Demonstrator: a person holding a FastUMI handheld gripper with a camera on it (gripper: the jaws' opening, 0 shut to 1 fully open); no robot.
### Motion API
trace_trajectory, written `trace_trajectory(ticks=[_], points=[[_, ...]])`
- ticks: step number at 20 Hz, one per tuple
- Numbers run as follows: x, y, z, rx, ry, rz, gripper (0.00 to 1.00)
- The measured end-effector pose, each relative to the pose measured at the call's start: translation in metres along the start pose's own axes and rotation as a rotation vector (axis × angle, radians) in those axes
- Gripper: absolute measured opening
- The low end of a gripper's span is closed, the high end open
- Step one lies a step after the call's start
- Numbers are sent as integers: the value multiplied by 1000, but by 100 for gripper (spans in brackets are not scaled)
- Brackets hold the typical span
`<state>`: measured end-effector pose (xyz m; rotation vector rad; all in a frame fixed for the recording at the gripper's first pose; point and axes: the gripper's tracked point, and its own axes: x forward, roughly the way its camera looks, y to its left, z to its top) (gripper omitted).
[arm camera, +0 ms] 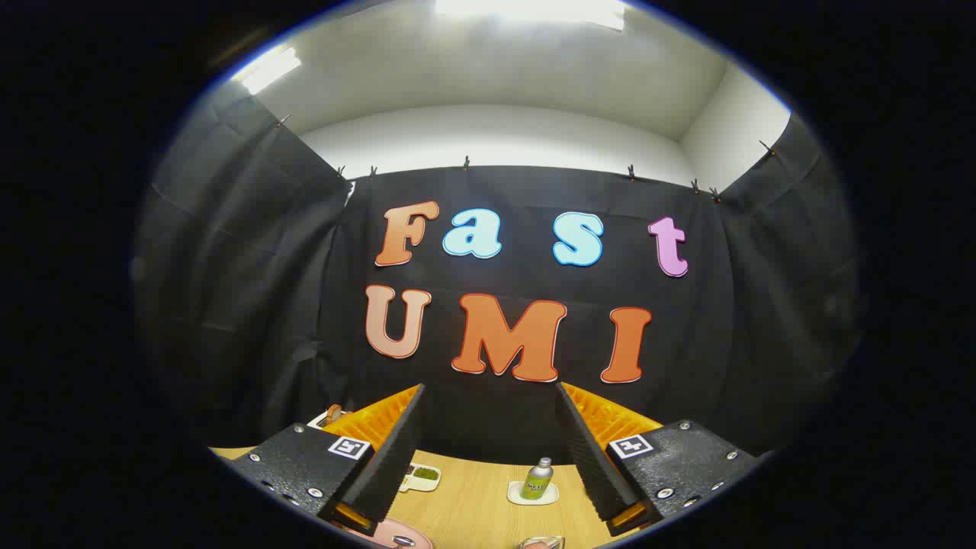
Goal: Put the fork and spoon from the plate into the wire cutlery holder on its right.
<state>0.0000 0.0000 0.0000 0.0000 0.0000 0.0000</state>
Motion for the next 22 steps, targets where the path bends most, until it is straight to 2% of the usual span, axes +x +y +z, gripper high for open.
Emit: trace_trajectory(ticks=[3, 15, 18, 22], points=[[2, 4, -3, -31, 11, 3, 98], [11, 22, -13, -9, 43, 16, 98], [9, 41, -49, -21, 126, 45, 98], [-3, 78, -113, 2, 312, 126, 98]])
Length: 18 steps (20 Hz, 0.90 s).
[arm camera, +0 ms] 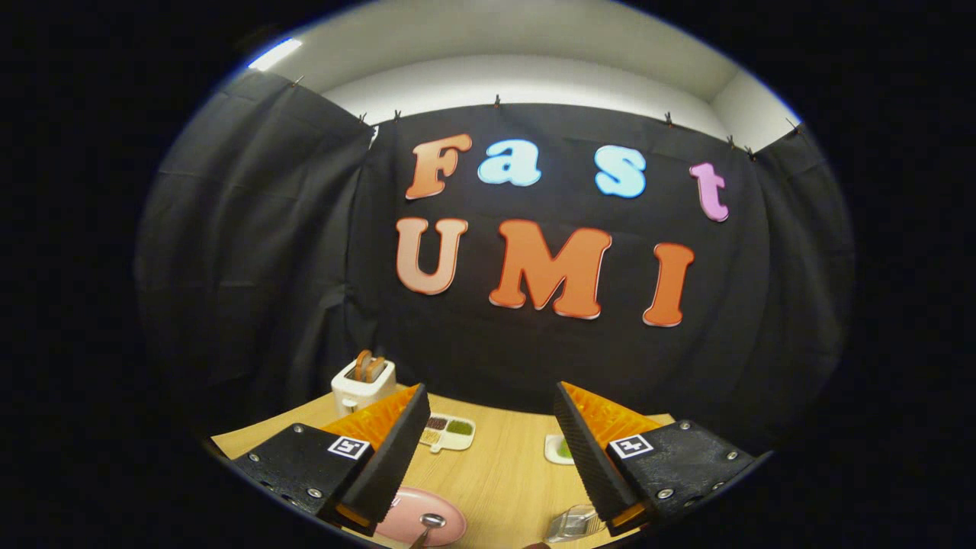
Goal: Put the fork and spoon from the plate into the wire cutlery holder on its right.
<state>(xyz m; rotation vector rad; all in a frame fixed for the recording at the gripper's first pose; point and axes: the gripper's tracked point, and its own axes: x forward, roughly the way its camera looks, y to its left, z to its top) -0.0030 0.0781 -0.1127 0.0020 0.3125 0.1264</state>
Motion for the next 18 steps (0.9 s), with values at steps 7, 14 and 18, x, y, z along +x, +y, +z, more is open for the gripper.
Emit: trace_trajectory(ticks=[7, 14, 18], points=[[6, 50, -110, 58, 293, 82, 95], [-6, 80, -226, 55, 562, 104, 92], [-17, 89, -269, 46, 667, 97, 90]])
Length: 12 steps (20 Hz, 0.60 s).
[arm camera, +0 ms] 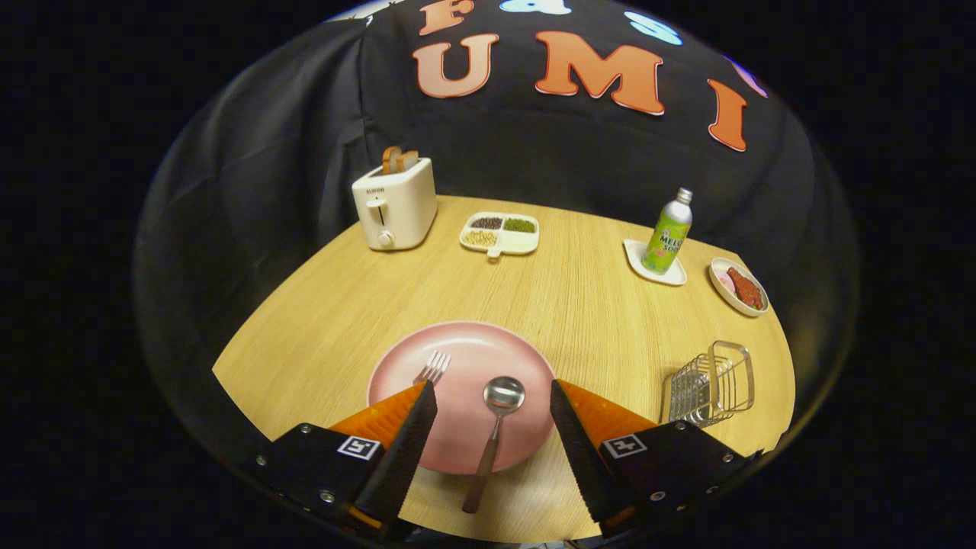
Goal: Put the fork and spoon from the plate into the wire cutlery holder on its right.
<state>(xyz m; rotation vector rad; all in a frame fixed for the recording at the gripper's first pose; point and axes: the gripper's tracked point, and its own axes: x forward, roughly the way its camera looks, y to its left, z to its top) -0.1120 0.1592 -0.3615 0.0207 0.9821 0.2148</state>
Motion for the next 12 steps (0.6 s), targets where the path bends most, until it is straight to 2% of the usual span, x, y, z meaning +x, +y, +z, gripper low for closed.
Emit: trace_trajectory(ticks=[7, 11, 12], points=[[25, -1, -53, 37, 174, -21, 78], [32, 7, -69, 52, 245, 5, 61], [34, 8, -70, 49, 258, 7, 53]])
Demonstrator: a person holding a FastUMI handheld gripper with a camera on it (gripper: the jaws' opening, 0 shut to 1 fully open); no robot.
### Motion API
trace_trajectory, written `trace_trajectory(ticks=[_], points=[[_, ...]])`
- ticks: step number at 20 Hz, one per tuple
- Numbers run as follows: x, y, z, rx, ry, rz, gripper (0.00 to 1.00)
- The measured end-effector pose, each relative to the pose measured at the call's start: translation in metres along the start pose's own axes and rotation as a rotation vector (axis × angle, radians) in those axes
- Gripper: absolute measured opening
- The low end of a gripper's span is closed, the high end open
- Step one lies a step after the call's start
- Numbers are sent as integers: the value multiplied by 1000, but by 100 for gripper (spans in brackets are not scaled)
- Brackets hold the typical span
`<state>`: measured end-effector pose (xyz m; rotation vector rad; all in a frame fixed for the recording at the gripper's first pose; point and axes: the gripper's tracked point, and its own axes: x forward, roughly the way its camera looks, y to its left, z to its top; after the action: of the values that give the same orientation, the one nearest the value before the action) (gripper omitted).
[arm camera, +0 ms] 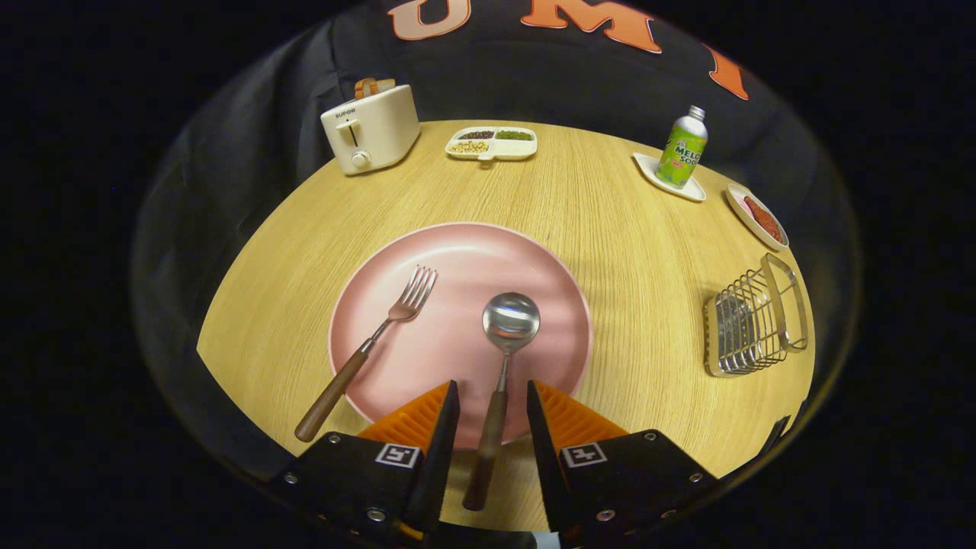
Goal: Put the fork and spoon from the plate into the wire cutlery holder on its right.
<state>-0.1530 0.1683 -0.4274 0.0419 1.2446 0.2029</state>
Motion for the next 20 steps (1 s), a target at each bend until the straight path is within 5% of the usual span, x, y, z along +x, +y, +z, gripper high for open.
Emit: trace_trajectory(ticks=[8, 14, 20], points=[[15, -1, -4, -25, 82, -19, 9], [-7, -11, 20, 17, -21, 22, 5], [-57, -55, 50, 70, -141, -22, 5]])
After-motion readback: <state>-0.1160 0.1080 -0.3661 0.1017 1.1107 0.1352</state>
